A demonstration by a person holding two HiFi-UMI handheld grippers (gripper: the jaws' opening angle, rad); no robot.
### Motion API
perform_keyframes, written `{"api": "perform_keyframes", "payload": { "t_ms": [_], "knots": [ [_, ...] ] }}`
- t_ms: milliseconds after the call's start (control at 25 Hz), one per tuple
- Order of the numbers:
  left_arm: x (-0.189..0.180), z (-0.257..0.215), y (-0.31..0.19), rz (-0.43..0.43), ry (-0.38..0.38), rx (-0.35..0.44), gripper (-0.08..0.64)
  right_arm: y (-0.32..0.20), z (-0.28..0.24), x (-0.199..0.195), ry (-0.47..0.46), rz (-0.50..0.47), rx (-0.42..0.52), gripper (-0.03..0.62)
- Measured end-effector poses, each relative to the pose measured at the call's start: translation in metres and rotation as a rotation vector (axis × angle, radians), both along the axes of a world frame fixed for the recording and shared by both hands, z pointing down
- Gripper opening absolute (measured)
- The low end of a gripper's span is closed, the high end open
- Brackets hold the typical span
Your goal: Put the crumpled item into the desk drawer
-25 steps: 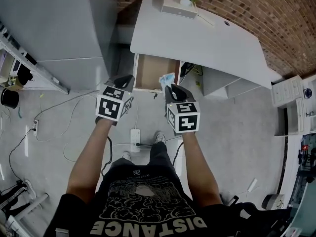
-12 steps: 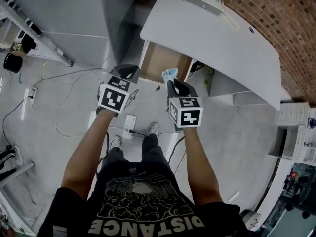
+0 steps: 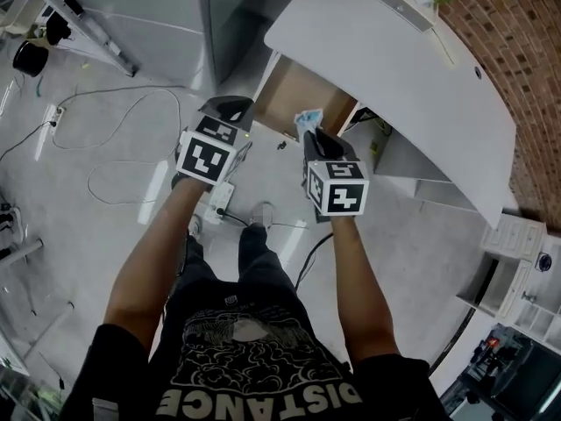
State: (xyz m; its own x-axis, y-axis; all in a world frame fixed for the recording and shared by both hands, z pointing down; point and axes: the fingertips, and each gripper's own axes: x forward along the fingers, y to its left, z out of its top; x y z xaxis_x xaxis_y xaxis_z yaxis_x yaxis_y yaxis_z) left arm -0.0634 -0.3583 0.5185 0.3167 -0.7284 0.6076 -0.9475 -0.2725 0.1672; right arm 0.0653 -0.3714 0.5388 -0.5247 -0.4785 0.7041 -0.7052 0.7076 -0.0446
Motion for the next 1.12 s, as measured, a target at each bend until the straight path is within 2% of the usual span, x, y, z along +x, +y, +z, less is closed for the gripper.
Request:
{"api": "perform_keyframes", "payload": {
  "t_ms": [640, 1120],
  "knots": [
    [0.018, 0.043, -0.017, -0.125, 0.025, -0.044, -0.002, -0.031, 0.064, 0.001, 0.058, -0.182, -0.058, 0.057],
    [0.011, 0.071, -0.010, -0.217, 0.016, -0.063, 0.000, -0.049, 0.117, -0.003, 0.054, -0.243, -0.081, 0.057]
  ]
}}
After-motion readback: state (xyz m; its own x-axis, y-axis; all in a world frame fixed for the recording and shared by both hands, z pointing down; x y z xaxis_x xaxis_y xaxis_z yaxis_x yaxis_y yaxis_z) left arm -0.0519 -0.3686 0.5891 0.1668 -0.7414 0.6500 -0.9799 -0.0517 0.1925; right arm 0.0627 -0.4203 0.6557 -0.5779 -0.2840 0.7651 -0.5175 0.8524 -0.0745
